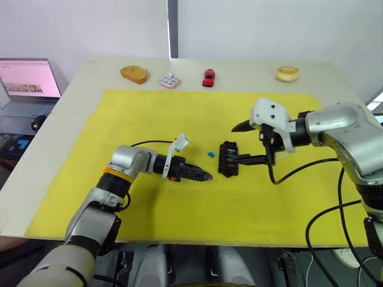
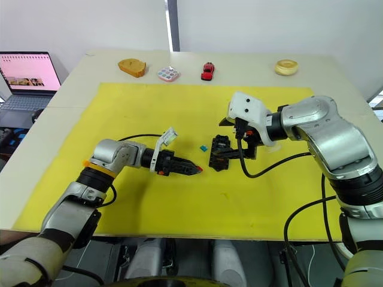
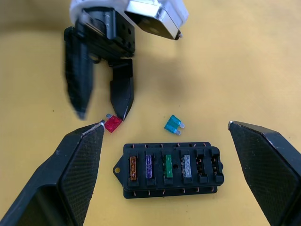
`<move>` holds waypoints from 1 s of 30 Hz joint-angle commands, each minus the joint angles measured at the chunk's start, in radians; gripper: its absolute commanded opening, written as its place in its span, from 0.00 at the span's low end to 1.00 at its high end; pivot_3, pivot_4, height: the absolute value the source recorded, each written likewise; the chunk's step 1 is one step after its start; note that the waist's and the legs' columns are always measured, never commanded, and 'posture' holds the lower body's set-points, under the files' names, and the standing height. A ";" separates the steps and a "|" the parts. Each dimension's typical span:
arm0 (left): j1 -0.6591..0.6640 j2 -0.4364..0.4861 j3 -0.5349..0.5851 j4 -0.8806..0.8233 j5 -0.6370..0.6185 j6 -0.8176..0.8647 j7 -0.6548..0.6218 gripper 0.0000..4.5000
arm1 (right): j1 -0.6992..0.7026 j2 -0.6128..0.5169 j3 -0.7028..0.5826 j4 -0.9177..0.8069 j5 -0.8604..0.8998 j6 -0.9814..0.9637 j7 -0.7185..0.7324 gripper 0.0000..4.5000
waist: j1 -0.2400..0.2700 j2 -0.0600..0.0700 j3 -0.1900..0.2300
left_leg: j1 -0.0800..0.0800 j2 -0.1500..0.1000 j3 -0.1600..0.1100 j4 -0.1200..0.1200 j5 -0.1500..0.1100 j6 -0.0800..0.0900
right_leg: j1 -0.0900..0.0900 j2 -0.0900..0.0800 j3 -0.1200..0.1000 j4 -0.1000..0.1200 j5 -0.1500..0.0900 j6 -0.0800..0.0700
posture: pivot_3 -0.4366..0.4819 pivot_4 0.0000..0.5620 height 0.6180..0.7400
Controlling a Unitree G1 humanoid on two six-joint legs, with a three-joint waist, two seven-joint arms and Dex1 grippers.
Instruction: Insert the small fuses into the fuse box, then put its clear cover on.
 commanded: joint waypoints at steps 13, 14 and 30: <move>0.027 -0.006 -0.047 0.019 0.055 -0.026 0.016 0.08 | -0.007 -0.026 -0.031 -0.028 0.009 0.001 -0.006 1.00 | 0.001 0.000 0.000 | -0.001 0.000 0.000 -0.001 0.000 0.000 | -0.001 0.001 0.000 0.000 0.000 0.001 | 0.48 0.27 1.00; 0.030 -0.005 -0.052 0.013 0.057 -0.027 0.015 0.01 | -0.007 -0.026 -0.031 -0.028 0.009 0.001 -0.006 1.00 | 0.002 0.000 0.000 | -0.001 0.000 0.000 -0.001 0.000 0.000 | -0.001 0.001 0.000 0.000 0.000 0.001 | 0.48 0.27 1.00; 0.043 -0.003 -0.064 -0.014 0.079 -0.042 0.014 0.01 | -0.002 -0.032 -0.039 -0.033 0.012 0.007 -0.008 1.00 | 0.001 0.000 0.000 | -0.001 0.000 0.000 -0.001 0.000 0.000 | -0.001 0.000 0.000 0.000 -0.001 -0.001 | 0.48 0.27 1.00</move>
